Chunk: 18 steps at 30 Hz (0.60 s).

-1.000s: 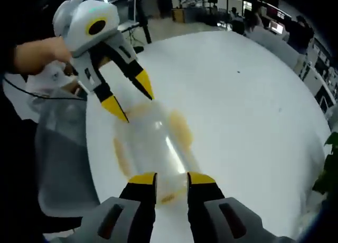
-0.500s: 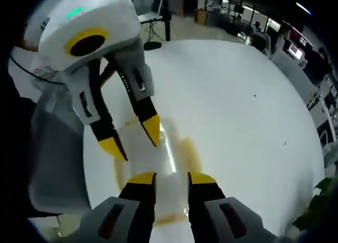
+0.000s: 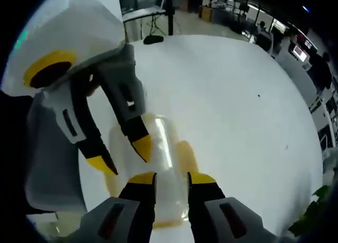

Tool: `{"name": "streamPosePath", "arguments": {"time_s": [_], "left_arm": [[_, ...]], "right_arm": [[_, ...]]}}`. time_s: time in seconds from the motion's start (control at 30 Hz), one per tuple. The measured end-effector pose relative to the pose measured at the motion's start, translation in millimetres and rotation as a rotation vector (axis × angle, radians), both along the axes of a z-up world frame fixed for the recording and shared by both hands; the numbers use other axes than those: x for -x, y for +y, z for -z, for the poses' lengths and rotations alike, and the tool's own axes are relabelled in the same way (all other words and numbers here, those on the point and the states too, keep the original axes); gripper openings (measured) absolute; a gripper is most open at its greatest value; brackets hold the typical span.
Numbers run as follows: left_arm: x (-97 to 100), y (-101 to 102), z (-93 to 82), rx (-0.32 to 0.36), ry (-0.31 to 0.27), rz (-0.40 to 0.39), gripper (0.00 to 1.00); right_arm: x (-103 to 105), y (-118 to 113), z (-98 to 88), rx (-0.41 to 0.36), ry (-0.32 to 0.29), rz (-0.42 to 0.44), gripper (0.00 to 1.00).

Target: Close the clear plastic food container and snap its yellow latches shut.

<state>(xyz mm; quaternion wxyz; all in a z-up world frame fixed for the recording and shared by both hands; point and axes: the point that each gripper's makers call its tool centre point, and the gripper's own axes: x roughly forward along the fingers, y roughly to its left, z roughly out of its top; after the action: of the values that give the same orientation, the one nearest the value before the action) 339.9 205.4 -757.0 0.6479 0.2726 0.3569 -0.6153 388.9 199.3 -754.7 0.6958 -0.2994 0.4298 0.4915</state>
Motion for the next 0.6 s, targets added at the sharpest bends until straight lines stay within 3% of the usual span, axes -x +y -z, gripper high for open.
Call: {"name": "streamPosePath", "arguments": {"time_s": [0.33,0.43,0.6], "left_arm": [[6.3,1,3.9,-0.020,-0.003,-0.012,0.29],[11.7,0,4.5,-0.037,-0.033,0.000,0.34],[15.0,-4,8.2,-0.055,-0.112,0.033,0.42]], "right_arm": [[-3,2,9.5,0.019,0.013,-0.021,0.24],[-4,-1,14.0,0.043,0.035,-0.023,0.26],[-5,4,15.6,0.015,0.074,-0.022,0.26]]}}
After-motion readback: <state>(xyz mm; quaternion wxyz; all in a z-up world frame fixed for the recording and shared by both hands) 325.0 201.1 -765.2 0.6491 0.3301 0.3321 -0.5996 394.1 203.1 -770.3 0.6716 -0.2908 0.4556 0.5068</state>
